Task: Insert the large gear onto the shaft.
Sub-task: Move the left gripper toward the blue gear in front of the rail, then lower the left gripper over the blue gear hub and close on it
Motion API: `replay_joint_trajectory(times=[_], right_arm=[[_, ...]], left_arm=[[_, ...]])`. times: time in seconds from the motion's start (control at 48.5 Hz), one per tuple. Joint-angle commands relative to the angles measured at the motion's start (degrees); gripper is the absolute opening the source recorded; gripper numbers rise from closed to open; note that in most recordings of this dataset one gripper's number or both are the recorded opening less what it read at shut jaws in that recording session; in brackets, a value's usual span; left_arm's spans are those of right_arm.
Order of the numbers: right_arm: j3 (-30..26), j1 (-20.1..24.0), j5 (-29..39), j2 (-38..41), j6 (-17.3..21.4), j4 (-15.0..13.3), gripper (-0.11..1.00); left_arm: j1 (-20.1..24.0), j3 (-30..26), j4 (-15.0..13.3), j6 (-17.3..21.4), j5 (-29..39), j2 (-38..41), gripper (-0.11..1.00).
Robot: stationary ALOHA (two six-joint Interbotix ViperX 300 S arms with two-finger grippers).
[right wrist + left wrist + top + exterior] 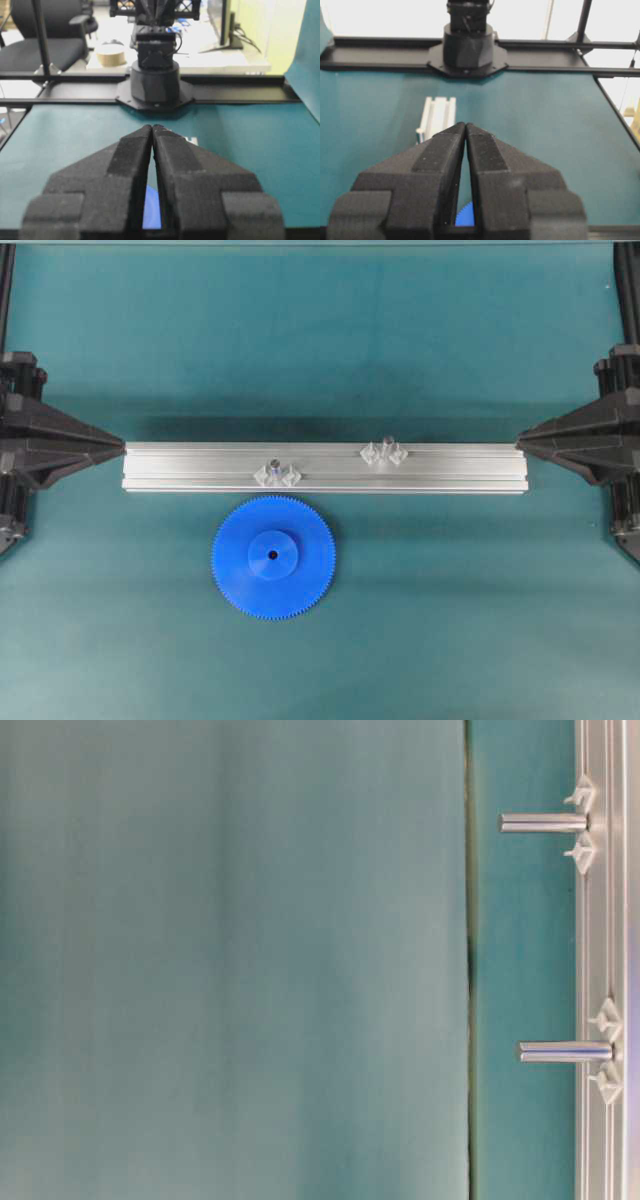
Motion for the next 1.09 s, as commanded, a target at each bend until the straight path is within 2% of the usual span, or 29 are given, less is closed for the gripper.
replay_joint_trajectory(times=[0.0, 0.041, 0.103, 0.144, 0.31, 0.475, 0.805, 0.97, 1.073], right_arm=[[-0.18, -0.26, 0.0, 0.7, -0.35, 0.09, 0.16], [0.53, -0.35, 0.88, 0.44, -0.18, 0.18, 0.18], [1.05, -0.35, 3.87, 0.35, 0.0, 0.53, 0.31], [0.97, -0.44, 6.77, 0.35, 0.0, 0.79, 0.32], [-0.62, -2.9, 18.9, 0.44, 0.09, 0.97, 0.29], [-1.49, -5.71, 26.54, 0.35, 0.09, 0.97, 0.29], [0.26, -5.89, 32.87, 0.62, 0.26, 0.97, 0.3], [0.88, -5.89, 35.6, 0.7, 0.26, 0.88, 0.3], [0.88, -5.89, 38.41, 1.14, 0.44, 1.23, 0.32]], left_arm=[[-1.41, -4.75, 0.26, -5.01, 5.19, 4.13, 0.11], [-2.11, -6.42, 0.35, -7.82, 9.05, 5.98, 0.1], [-3.43, -8.79, 0.7, -11.78, 13.62, 9.05, 0.03], [-4.04, -10.02, 1.05, -13.36, 14.77, 11.16, 0.01], [-4.57, -13.89, 1.05, -13.36, 11.78, 19.86, 0.01], [-5.54, -18.19, 1.14, -9.84, 13.45, 27.95, 0.01], [-5.8, -26.37, 1.05, -3.69, 25.66, 39.55, 0.01], [-5.8, -29.79, 1.05, 0.35, 29.97, 43.42, 0.01], [-5.8, -31.9, 1.05, 1.41, 32.08, 45.44, 0.01]])
